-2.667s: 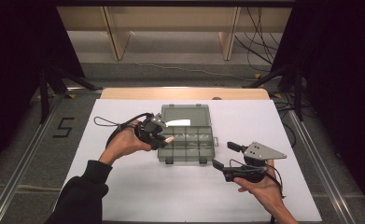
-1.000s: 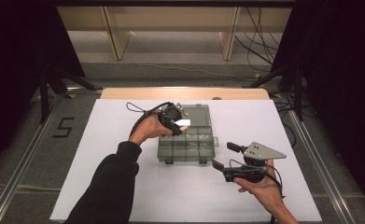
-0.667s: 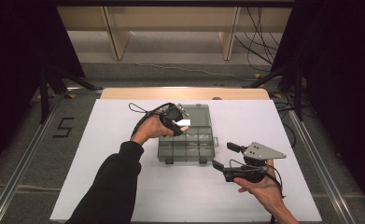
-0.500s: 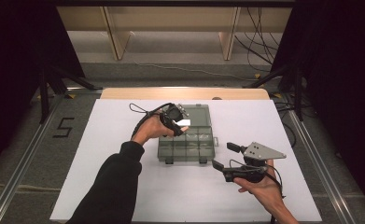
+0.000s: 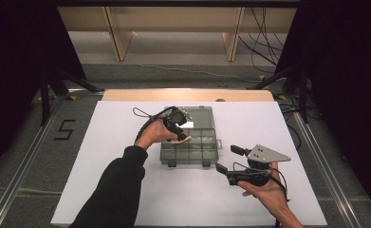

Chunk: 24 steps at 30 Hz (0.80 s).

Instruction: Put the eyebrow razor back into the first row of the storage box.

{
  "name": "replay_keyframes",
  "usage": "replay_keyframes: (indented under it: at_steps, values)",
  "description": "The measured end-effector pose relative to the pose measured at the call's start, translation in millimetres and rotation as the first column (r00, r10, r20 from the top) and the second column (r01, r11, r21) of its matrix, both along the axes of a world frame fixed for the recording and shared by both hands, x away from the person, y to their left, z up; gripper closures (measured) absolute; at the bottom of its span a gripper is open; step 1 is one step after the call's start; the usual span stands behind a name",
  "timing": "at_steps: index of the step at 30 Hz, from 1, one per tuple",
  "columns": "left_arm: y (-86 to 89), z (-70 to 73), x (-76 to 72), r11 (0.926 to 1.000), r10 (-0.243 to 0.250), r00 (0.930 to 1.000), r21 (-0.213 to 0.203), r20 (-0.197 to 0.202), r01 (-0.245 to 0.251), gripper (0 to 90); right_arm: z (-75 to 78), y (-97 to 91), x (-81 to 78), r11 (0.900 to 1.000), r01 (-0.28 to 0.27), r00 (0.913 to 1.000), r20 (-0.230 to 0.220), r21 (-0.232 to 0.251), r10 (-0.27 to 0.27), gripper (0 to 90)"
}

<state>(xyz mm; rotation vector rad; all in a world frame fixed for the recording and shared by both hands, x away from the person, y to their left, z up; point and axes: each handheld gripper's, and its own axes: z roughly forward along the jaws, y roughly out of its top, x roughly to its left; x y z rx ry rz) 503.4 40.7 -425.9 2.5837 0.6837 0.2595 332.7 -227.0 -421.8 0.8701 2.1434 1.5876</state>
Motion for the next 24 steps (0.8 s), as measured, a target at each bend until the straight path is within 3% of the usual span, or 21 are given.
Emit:
replay_keyframes:
  at_steps: [2, 3, 5, 7, 8, 9, 10, 11, 13, 14, 16, 18, 19, 21, 22, 24]
  values:
    - [1.7, 1.2, -1.3, 0.9997, 0.02, 0.9998, -0.018, -0.004, -0.02, 61.7, 0.1, 0.2, -0.1, 1.0, 0.0, 1.0, 0.0, 0.002, 0.0, 16.2]
    - [2.5, 2.1, -1.6, 0.9994, 0.024, 0.9997, -0.025, -0.005, -0.024, 59.6, 0.0, -0.3, 1.0, 1.0, 0.004, 0.9997, 0.023, -0.006, -0.004, 16.2]
    - [4.5, 5.7, -3.2, 0.9984, 0.043, 0.999, -0.036, 0.012, -0.043, 54.1, 1.6, -2.2, -0.7, 0.9992, 0.011, 0.9999, -0.002, -0.039, -0.011, 16.3]
    - [5.0, 9.5, -7.5, 0.9945, 0.073, 0.9971, -0.077, 0.02, -0.072, 49.8, 1.7, -2.2, -1.2, 0.9992, 0.01, 0.9998, -0.015, -0.039, -0.01, 16.2]
    - [6.2, 12.3, -8.8, 0.9949, 0.07, 0.9973, -0.074, 0.023, -0.068, 47.6, 1.8, -2.2, -1.2, 0.9992, 0.01, 0.9998, -0.014, -0.039, -0.011, 16.2]
    - [6.8, 14.3, -10.6, 0.9927, 0.088, 0.9956, -0.086, 0.032, -0.085, 45.6, 1.9, -2.2, -1.3, 0.9992, 0.011, 0.9998, -0.014, -0.038, -0.011, 16.2]
    - [8.1, 16.6, -11.8, 0.9916, 0.099, 0.9944, -0.088, 0.038, -0.095, 43.1, 0.1, -0.2, -0.2, 1.0, 0.008, 1.0, -0.002, -0.006, -0.008, 16.2]
    - [9.3, 18.6, -13.0, 0.9899, 0.11, 0.993, -0.095, 0.043, -0.106, 41.0, 1.9, -2.3, -1.3, 0.9992, 0.012, 0.9998, -0.014, -0.039, -0.012, 16.3]
    - [12.5, 22.6, -15.6, 0.986, 0.124, 0.9911, -0.118, 0.047, -0.118, 38.2, 2.1, -2.3, -1.5, 0.9992, 0.01, 0.9998, -0.014, -0.039, -0.01, 16.3]
    - [14.2, 24.2, -17.2, 0.9833, 0.134, 0.9898, -0.13, 0.048, -0.127, 37.1, 0.1, 0.2, -0.4, 1.0, 0.005, 1.0, 0.0, -0.001, -0.005, 16.2]
    - [17.7, 25.9, -21.0, 0.9793, 0.146, 0.9879, -0.149, 0.052, -0.137, 35.3, 0.2, 0.2, -0.1, 1.0, 0.003, 1.0, 0.002, 0.0, -0.003, 16.2]
    - [20.7, 26.9, -23.9, 0.9772, 0.157, 0.9859, -0.153, 0.057, -0.147, 33.9, -0.1, 0.0, 0.0, 1.0, 0.005, 1.0, 0.0, -0.001, -0.005, 16.2]
    - [22.0, 26.8, -25.2, 0.9744, 0.167, 0.9841, -0.162, 0.06, -0.156, 32.7, 2.0, -2.4, -1.3, 0.9991, 0.013, 0.9998, -0.013, -0.04, -0.014, 16.2]
    - [24.8, 28.2, -27.9, 0.97, 0.182, 0.9814, -0.174, 0.061, -0.169, 31.7, 2.0, -2.3, -1.3, 0.9991, 0.014, 0.9998, -0.013, -0.04, -0.015, 16.2]
    - [26.2, 28.8, -29.5, 0.9662, 0.193, 0.9798, -0.184, 0.053, -0.18, 31.0, 0.4, -0.4, -0.3, 0.9999, 0.01, 0.9999, -0.002, -0.011, -0.01, 16.2]
    - [29.2, 30.4, -32.9, 0.9604, 0.207, 0.9772, -0.201, 0.048, -0.193, 29.2, 0.0, -0.1, 0.1, 1.0, 0.006, 1.0, 0.001, -0.002, -0.006, 16.2]
